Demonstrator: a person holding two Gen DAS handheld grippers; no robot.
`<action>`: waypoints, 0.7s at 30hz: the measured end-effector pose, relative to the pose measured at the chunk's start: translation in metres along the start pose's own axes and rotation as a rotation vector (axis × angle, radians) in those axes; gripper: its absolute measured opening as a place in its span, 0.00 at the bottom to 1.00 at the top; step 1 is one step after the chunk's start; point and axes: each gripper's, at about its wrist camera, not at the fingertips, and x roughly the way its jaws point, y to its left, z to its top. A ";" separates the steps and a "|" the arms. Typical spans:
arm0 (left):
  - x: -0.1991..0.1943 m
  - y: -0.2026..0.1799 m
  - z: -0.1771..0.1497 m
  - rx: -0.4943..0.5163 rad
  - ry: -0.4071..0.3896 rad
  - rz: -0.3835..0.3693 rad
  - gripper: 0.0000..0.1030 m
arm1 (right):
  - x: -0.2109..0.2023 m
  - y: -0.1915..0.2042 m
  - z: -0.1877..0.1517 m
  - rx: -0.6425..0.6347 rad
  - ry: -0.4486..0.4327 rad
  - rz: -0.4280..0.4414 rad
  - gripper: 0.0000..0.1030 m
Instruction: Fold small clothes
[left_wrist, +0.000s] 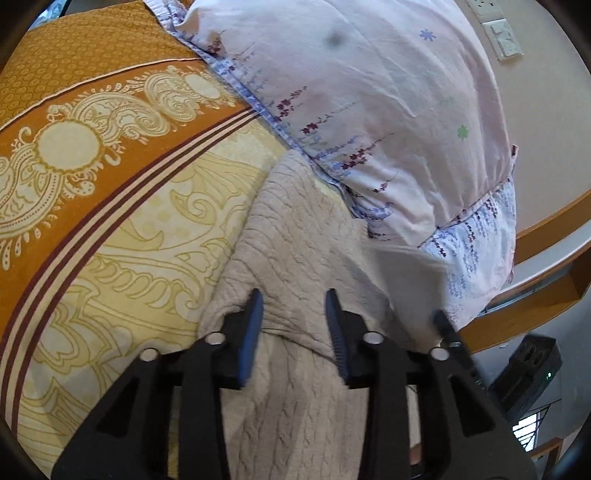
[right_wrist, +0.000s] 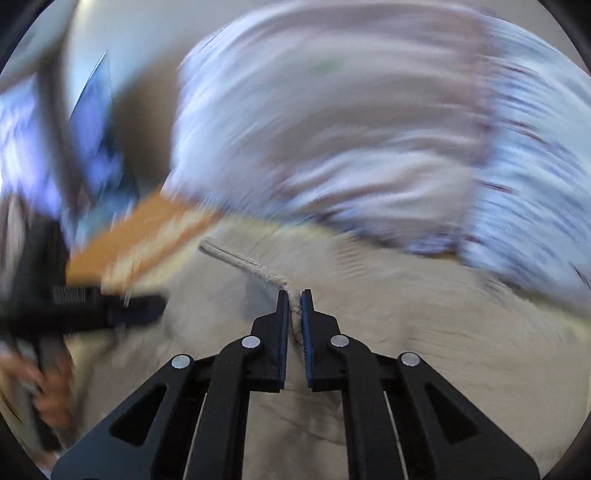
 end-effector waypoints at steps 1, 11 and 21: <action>-0.001 -0.002 -0.001 0.005 -0.001 -0.004 0.45 | -0.020 -0.029 -0.004 0.122 -0.030 -0.035 0.07; -0.017 -0.022 -0.011 0.112 -0.019 -0.033 0.66 | -0.076 -0.169 -0.061 0.641 0.084 -0.031 0.50; -0.054 -0.009 -0.024 0.199 -0.041 0.082 0.70 | -0.046 -0.199 -0.067 0.730 0.169 -0.048 0.34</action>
